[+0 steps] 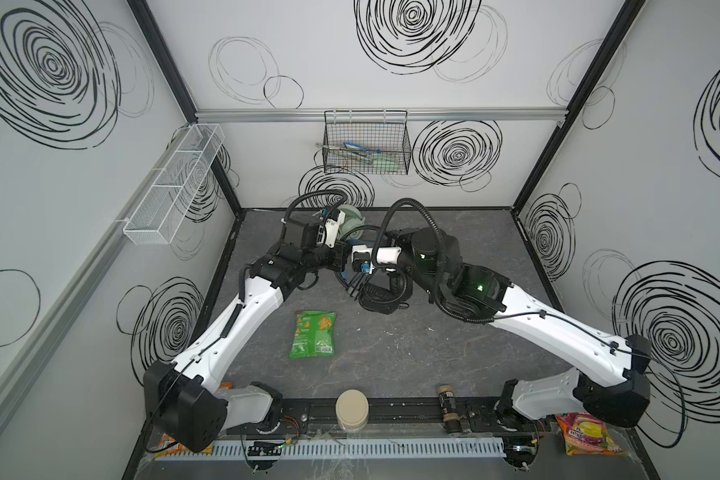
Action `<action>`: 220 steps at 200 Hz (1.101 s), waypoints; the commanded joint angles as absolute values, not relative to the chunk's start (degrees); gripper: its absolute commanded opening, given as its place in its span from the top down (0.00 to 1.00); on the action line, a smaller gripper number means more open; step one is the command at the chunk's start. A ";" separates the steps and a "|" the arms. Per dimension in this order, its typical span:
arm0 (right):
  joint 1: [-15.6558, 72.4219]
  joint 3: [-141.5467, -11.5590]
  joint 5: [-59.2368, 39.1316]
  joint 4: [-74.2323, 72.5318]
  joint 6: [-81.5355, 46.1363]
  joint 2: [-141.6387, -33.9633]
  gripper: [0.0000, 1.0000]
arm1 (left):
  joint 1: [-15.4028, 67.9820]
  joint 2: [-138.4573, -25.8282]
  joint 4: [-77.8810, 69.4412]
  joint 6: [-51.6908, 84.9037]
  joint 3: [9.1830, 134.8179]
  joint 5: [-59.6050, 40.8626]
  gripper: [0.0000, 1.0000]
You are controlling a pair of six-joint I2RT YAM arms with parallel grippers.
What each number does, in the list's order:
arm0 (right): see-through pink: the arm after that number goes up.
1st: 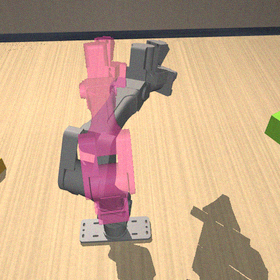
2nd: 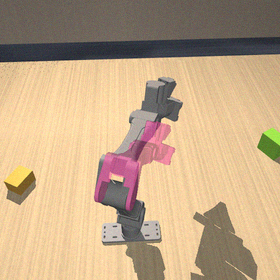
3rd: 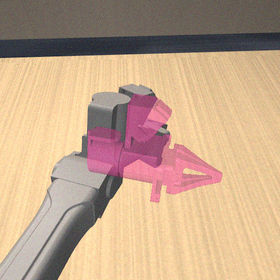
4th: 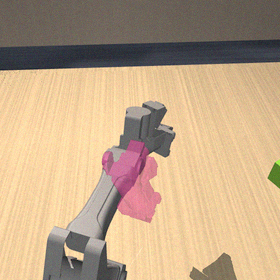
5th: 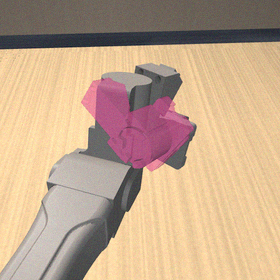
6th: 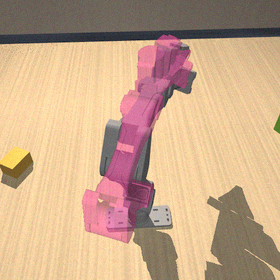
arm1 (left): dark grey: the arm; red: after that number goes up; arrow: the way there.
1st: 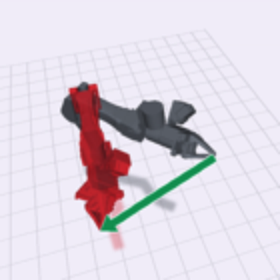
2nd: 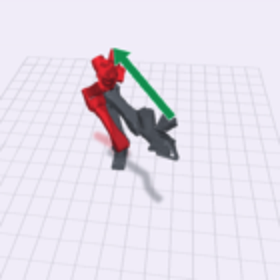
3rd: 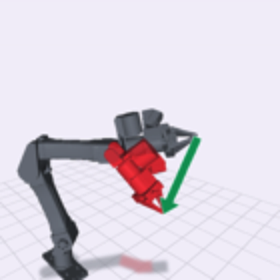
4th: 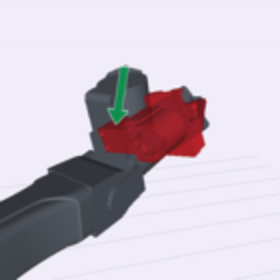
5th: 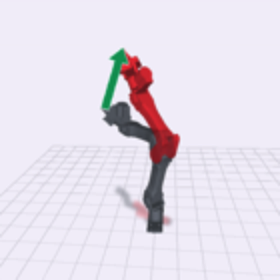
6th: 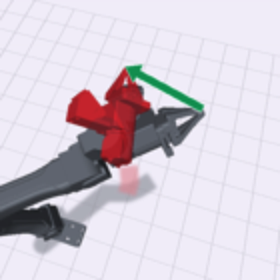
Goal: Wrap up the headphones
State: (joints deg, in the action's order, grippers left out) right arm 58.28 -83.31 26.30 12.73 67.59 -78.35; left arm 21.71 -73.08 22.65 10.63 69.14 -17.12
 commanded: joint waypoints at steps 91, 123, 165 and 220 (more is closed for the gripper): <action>49.23 -85.16 24.27 -0.26 56.28 -73.46 0.81 | 21.75 -68.06 21.60 3.40 66.12 -30.38 1.00; 43.76 -84.91 19.76 0.10 48.51 -72.10 0.81 | 21.94 -66.76 18.46 6.24 65.17 -33.48 1.00; 34.31 -84.56 8.67 0.88 32.83 -69.92 0.81 | 22.99 -65.92 13.49 10.00 64.60 -36.79 1.00; 26.35 -79.90 -12.18 -3.91 12.01 -65.46 0.82 | 24.61 -65.98 1.75 18.20 62.68 -41.37 1.00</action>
State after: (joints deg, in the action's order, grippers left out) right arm 30.96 -79.22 -8.62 9.50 25.91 -69.93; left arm 23.49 -67.51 1.43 18.37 64.34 -32.05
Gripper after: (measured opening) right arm 0.181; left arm 0.105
